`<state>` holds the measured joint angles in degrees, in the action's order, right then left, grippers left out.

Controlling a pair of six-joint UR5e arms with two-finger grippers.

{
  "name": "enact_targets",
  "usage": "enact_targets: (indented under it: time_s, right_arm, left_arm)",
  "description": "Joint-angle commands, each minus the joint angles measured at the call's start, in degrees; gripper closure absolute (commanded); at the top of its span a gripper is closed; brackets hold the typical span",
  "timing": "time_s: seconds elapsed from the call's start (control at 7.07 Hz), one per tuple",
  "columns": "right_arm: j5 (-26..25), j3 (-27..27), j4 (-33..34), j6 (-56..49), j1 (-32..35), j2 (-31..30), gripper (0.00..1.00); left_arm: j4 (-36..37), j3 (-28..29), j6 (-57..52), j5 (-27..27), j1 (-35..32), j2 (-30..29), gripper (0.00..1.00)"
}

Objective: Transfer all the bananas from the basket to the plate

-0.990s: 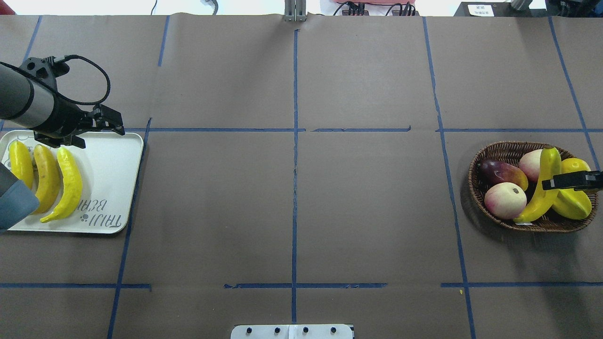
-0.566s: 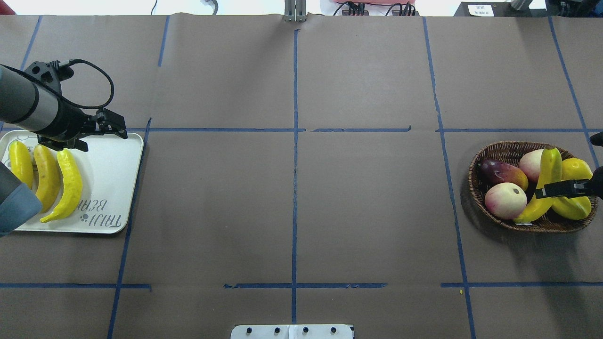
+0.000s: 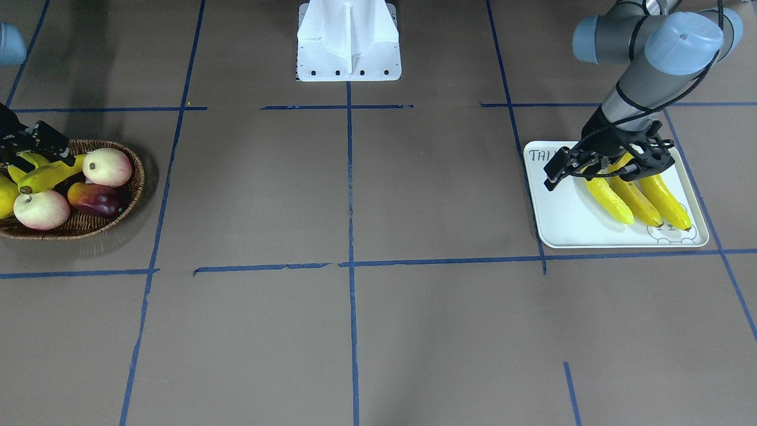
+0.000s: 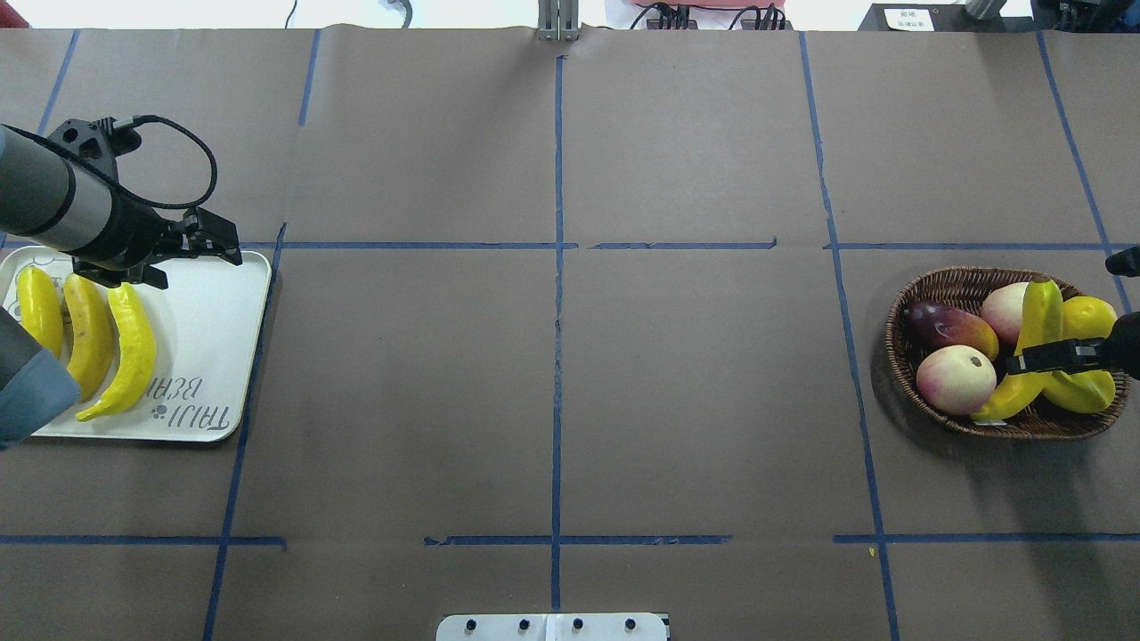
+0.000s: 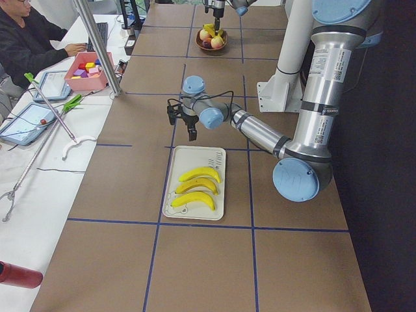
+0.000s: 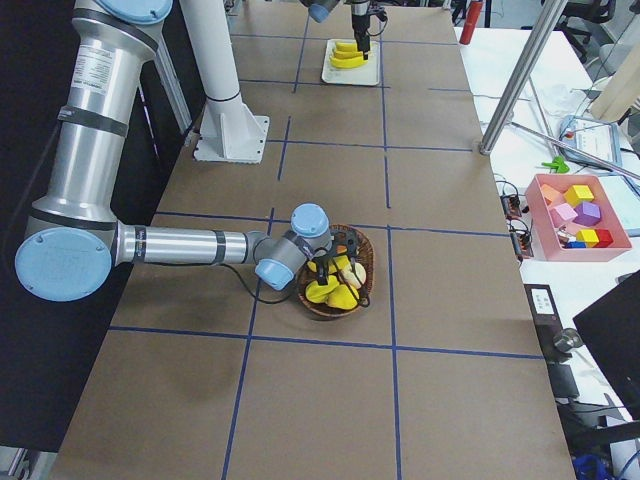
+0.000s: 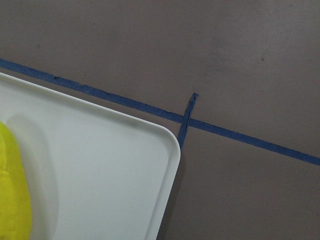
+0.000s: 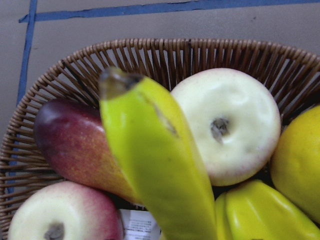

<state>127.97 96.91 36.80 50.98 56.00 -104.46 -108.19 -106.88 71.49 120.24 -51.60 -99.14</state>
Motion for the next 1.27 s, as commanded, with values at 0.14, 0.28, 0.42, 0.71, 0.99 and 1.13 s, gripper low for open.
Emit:
enact_targets:
  time_s: [0.14,0.28,0.42,0.71,0.99,1.13]
  right_arm:
    - [0.6,0.4,-0.3,-0.1,0.1,0.1,0.97]
    - [0.7,0.6,-0.6,-0.2,0.5,0.1,1.00]
    - [1.2,1.3,-0.6,-0.3,1.7,0.1,1.00]
    - [4.2,3.0,-0.6,-0.2,4.9,0.0,0.99]
    - [3.6,2.6,0.2,0.1,4.5,0.1,0.63]
    - [3.5,2.3,0.7,0.3,4.0,0.7,0.19]
  left_arm:
    - [0.0,0.1,0.1,0.1,0.0,0.0,0.00]
    - [0.1,0.1,0.1,0.1,0.0,-0.1,0.00]
    - [0.1,0.0,0.1,0.1,0.0,-0.1,0.00]
    - [0.1,0.0,0.1,0.1,0.0,-0.1,0.00]
    - [0.1,0.0,0.1,0.2,0.0,-0.1,0.00]
    - [0.1,0.0,0.1,0.2,0.0,-0.1,0.00]
